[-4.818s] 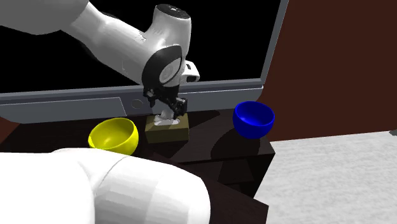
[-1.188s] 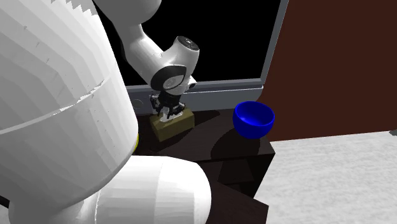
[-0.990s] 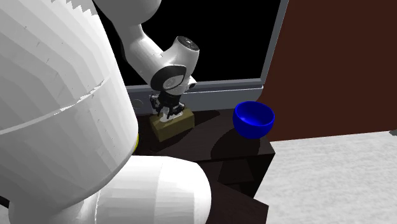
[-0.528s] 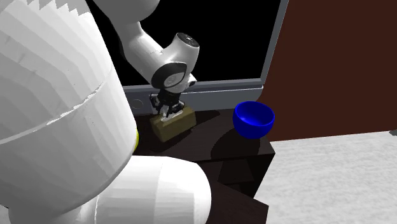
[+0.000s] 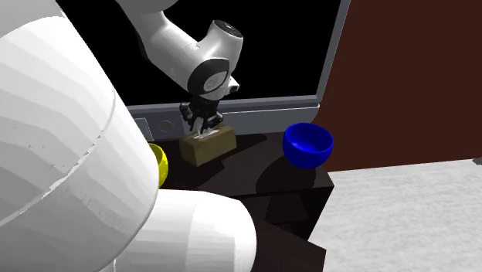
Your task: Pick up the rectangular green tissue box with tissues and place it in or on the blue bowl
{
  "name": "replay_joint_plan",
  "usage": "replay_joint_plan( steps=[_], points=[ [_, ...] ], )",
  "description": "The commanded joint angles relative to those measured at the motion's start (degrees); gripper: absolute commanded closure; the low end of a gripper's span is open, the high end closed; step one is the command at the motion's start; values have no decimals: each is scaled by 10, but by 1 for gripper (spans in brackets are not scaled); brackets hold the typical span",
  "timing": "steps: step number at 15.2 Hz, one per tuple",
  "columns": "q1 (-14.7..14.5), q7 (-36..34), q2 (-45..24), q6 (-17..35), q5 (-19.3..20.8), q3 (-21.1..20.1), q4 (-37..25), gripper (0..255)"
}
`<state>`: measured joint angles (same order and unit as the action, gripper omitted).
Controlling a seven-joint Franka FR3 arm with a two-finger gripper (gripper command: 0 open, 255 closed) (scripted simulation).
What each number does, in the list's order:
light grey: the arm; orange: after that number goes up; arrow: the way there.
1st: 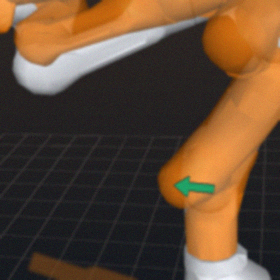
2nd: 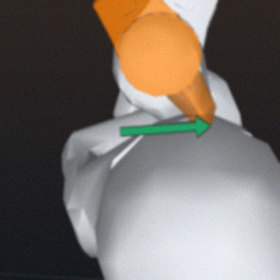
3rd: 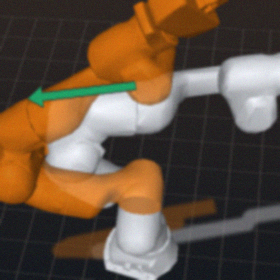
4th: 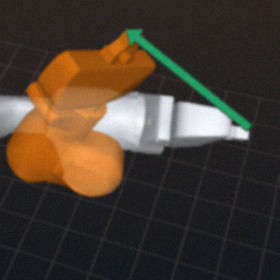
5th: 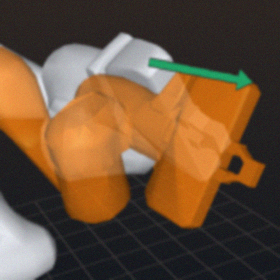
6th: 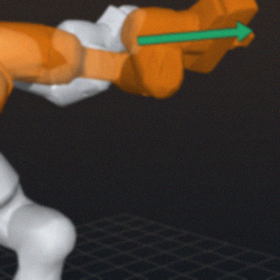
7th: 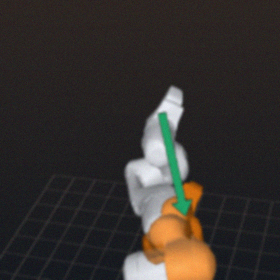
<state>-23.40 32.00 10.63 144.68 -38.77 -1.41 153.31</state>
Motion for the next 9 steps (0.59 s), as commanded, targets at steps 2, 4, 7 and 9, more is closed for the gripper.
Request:
replay_joint_plan(
  steps=[2, 4, 7, 9],
  points=[
    [5, -23, 22, -22, 21, -2, -6, 255],
    [9, -36, 36, -37, 34, -3, -10, 255],
    [15, -54, 56, -61, 51, -4, -16, 255],
    [18, -65, 69, -77, 61, -4, -21, 255]
  ],
)
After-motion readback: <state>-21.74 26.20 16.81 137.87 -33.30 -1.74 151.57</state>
